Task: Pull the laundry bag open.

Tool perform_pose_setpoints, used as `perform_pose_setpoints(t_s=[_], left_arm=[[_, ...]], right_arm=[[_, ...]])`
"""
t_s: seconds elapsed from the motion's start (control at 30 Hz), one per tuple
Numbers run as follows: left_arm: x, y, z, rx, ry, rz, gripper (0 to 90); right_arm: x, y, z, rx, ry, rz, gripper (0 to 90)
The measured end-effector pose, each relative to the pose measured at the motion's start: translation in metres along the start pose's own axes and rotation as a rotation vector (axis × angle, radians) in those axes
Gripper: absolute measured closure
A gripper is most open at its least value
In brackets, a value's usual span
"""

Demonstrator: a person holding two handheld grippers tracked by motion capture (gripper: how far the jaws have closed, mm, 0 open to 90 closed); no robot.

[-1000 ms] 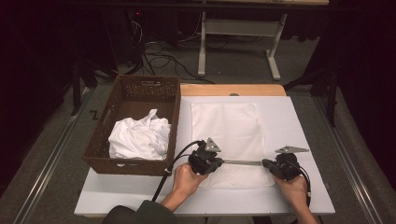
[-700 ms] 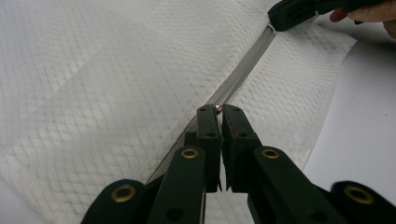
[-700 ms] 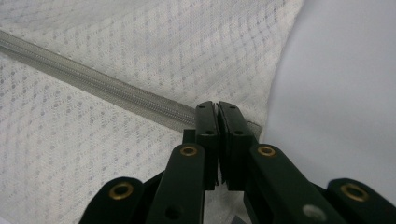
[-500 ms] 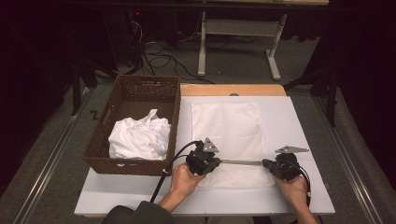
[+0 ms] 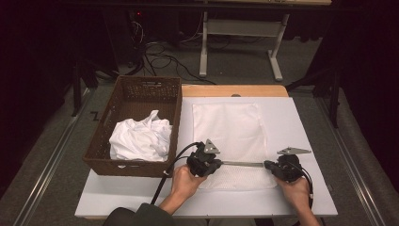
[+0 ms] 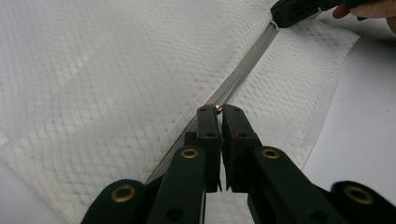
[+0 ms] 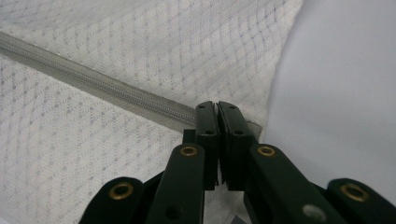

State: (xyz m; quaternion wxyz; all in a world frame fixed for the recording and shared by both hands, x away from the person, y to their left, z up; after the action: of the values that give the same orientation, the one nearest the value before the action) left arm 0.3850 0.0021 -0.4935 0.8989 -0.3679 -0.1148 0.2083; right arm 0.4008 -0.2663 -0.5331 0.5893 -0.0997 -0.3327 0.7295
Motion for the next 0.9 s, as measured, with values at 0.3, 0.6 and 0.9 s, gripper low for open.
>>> perform_pose_setpoints(t_s=[0.3, 0.6, 0.9], left_arm=[[0.000, 0.001, 0.001, -0.001, 0.005, 0.006, 86.1], [0.004, 0.009, 0.009, 0.001, -0.010, 0.020, 86.1], [0.005, 0.014, 0.016, 0.012, -0.043, 0.006, 86.1]], right_arm=[[0.000, 0.000, 0.000, 0.000, 0.001, 0.001, 88.0], [0.000, 0.000, 0.000, 0.002, 0.002, 0.002, 88.1], [0.000, 0.000, 0.000, 0.001, 0.005, -0.001, 88.1]])
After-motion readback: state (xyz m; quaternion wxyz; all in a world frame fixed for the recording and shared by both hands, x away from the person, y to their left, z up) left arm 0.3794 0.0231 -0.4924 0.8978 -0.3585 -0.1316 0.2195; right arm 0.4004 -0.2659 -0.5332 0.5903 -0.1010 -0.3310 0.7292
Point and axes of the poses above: each handheld gripper's, and its own axes: z roughly backward along the jaws, y roughly out of its underside, x roughly to its left, the point moved 4 cm from there along -z, roughly forward along the jaws, and after that the axes turned 14 degrees about -z, right-handed, at the moved point
